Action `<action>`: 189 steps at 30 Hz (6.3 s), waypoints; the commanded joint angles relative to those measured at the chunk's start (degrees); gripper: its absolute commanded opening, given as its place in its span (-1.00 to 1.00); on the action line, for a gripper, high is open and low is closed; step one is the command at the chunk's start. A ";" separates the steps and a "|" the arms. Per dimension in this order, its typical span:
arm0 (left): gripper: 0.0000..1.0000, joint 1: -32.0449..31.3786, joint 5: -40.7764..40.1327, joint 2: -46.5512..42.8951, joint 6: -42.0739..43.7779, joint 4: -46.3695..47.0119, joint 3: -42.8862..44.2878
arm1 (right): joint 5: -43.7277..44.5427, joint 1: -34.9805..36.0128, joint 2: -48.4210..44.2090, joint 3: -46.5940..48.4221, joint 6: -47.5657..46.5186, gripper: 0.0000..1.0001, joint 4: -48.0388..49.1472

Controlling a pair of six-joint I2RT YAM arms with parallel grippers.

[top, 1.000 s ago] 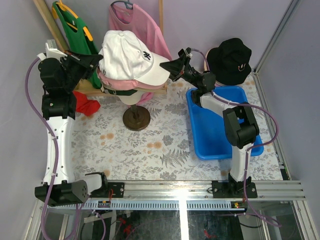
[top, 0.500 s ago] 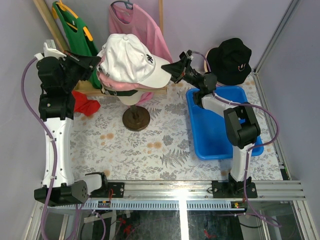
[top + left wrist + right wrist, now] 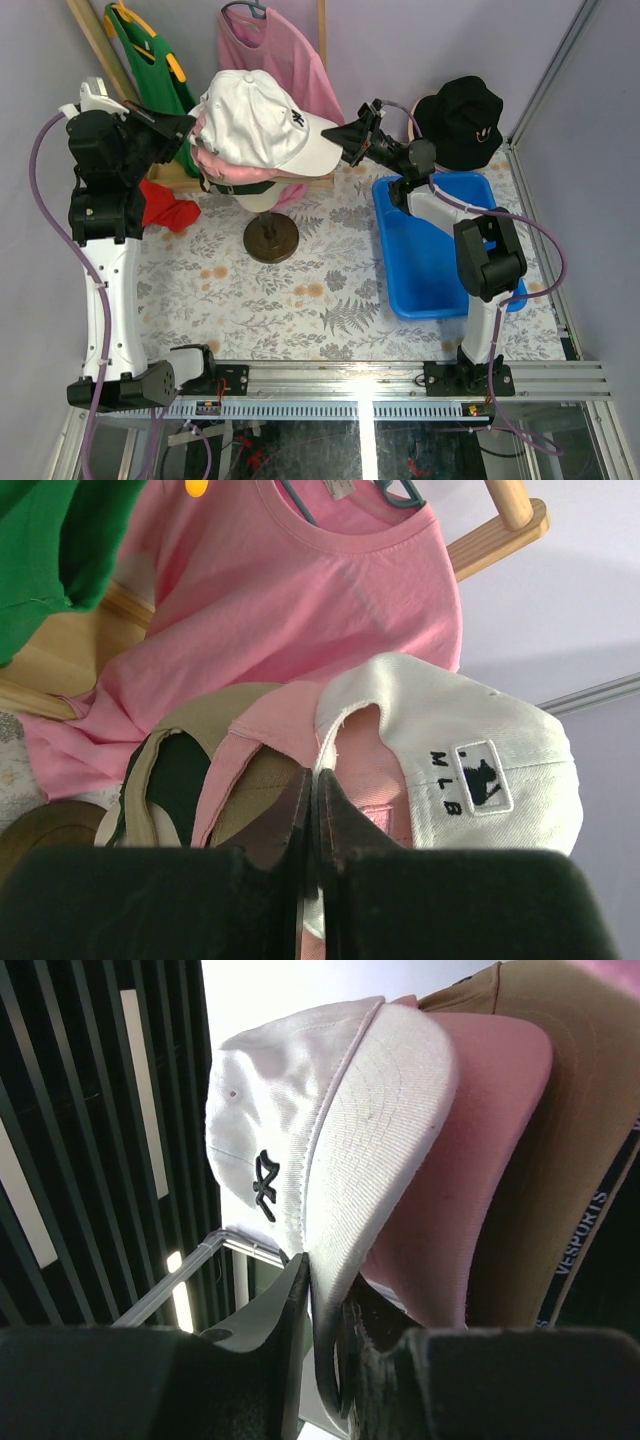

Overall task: Stack the hats
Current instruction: Stack the hat on the hat.

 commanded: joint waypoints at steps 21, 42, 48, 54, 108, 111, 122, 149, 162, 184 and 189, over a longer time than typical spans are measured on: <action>-0.94 0.31 -2.02 -1.47 2.42 -1.89 1.92 | -2.35 -1.56 -5.54 3.52 3.75 -0.48 -6.72; -0.35 0.29 3.81 -0.14 -1.93 4.80 -3.98 | -1.90 -1.52 -6.16 4.86 2.58 -0.49 -8.61; -0.93 0.28 3.25 0.05 -1.67 4.75 -2.97 | -1.88 -1.58 -5.94 5.05 2.46 -0.51 -8.61; -0.99 0.31 1.85 -0.17 -0.44 2.50 0.09 | -2.05 -1.62 -5.69 6.02 2.38 -0.53 -8.96; -1.00 0.24 -4.07 -0.73 8.12 -9.23 -0.82 | -3.14 -2.80 6.13 19.42 -1.28 -0.60 -18.99; -1.00 0.29 -4.38 -0.21 8.50 -9.84 -1.05 | -3.54 -2.83 5.86 18.80 -2.31 -0.63 -19.54; -1.00 0.32 -3.65 1.77 8.44 -11.45 -2.69 | -4.67 -2.76 5.07 9.64 -3.42 -0.77 -14.47; -1.00 0.32 -3.69 2.21 9.93 -10.08 -10.29 | -4.43 -2.03 3.52 4.23 -10.44 -0.86 -19.22; -1.00 0.26 -3.34 2.40 8.11 -8.29 -11.62 | -3.93 -2.01 2.84 1.79 -10.42 -0.89 -18.61; -0.94 0.26 -3.66 1.35 5.50 -6.21 -11.92 | -2.95 -1.91 0.69 1.26 -13.15 -0.68 -22.23; -0.77 0.28 -4.16 1.13 4.98 -6.15 -10.75 | -2.84 -1.87 0.22 1.70 -13.07 -0.63 -22.39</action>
